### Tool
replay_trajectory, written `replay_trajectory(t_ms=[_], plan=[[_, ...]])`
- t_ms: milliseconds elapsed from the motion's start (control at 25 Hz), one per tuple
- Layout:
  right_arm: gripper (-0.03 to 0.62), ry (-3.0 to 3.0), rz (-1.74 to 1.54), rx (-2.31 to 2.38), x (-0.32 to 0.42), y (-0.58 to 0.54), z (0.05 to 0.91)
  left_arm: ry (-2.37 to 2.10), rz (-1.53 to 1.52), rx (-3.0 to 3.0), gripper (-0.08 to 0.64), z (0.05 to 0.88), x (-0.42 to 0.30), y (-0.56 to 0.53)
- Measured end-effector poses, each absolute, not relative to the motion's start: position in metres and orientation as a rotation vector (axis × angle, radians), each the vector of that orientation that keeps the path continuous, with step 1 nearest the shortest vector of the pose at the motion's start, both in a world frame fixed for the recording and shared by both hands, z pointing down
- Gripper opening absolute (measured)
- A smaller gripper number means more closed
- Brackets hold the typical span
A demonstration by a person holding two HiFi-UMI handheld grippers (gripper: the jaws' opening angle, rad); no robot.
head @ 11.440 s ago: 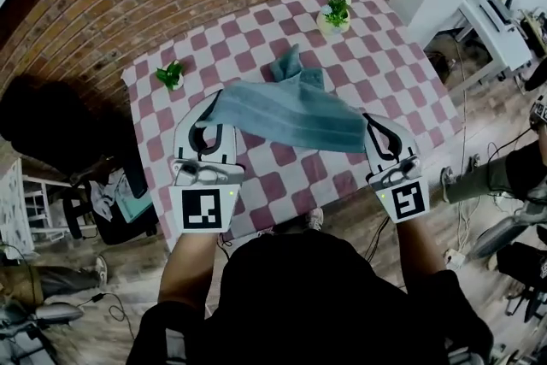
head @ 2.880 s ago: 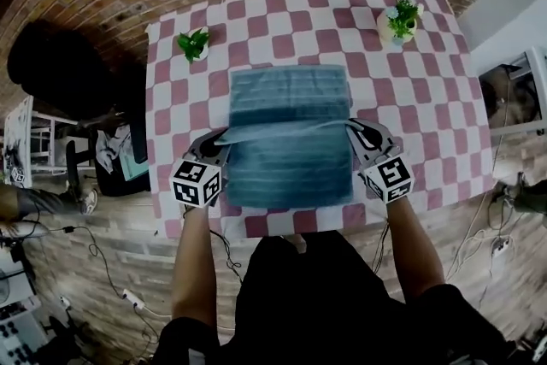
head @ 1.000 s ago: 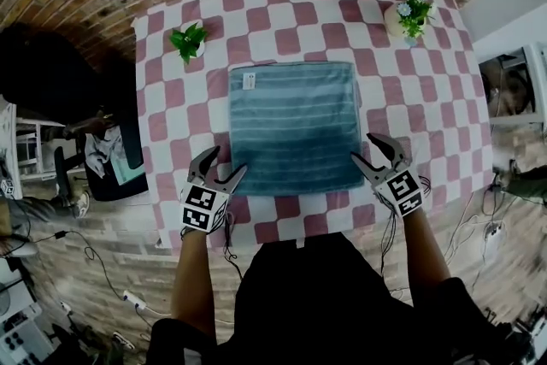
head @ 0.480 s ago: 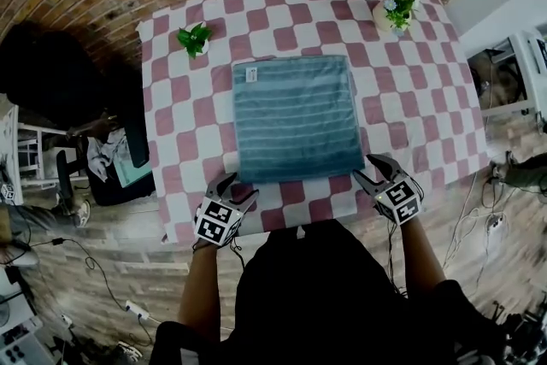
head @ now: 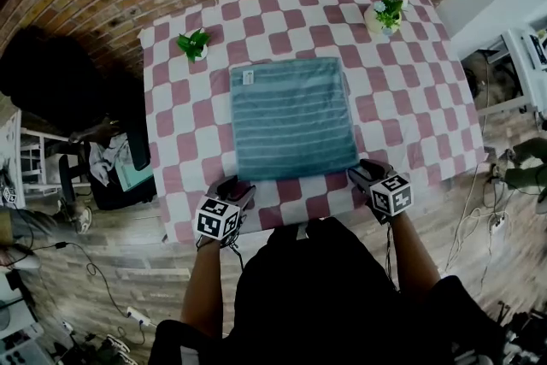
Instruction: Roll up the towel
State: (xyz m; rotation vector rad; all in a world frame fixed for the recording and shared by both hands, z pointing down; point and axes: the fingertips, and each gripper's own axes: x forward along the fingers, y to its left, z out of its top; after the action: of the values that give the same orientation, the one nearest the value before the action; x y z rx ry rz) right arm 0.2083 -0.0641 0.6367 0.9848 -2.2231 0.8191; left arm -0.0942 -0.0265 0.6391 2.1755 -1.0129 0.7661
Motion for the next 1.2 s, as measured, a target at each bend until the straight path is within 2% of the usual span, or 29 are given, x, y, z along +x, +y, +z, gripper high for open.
replay_trajectory(t_ms=[320,560,640,720,880,1080,1200], plan=[[0.187,-2.224,1.178,1.098,0.206,-0.069,0.635,-1.105,0.690,2.091,0.221,0.637,-0.089,-0.029],[0.184,-2.197,1.599,1.259,0.205,-0.078,0.631,-1.179,0.689,2.060,0.221,0.634,-0.089,-0.029],[0.161,-2.169,1.736,1.319,0.207,-0.081,0.630,-1.201,0.694,2.049,0.221,0.633,-0.090,-0.028],[0.086,-2.150,1.833,1.364,0.209,-0.083,0.629,-1.216,0.701,2.038,0.221,0.632,-0.090,-0.026],[0.027,-2.147,1.943,1.411,0.209,-0.087,0.624,-1.270,0.713,2.030,0.218,0.625,-0.090,-0.024],[0.020,-2.107,2.034,1.515,0.212,-0.086,0.625,-1.339,0.730,2.031,0.199,0.615,-0.089,-0.022],[0.020,-2.119,1.955,1.569,0.212,-0.087,0.622,-1.364,0.735,2.037,0.195,0.610,-0.094,-0.020]])
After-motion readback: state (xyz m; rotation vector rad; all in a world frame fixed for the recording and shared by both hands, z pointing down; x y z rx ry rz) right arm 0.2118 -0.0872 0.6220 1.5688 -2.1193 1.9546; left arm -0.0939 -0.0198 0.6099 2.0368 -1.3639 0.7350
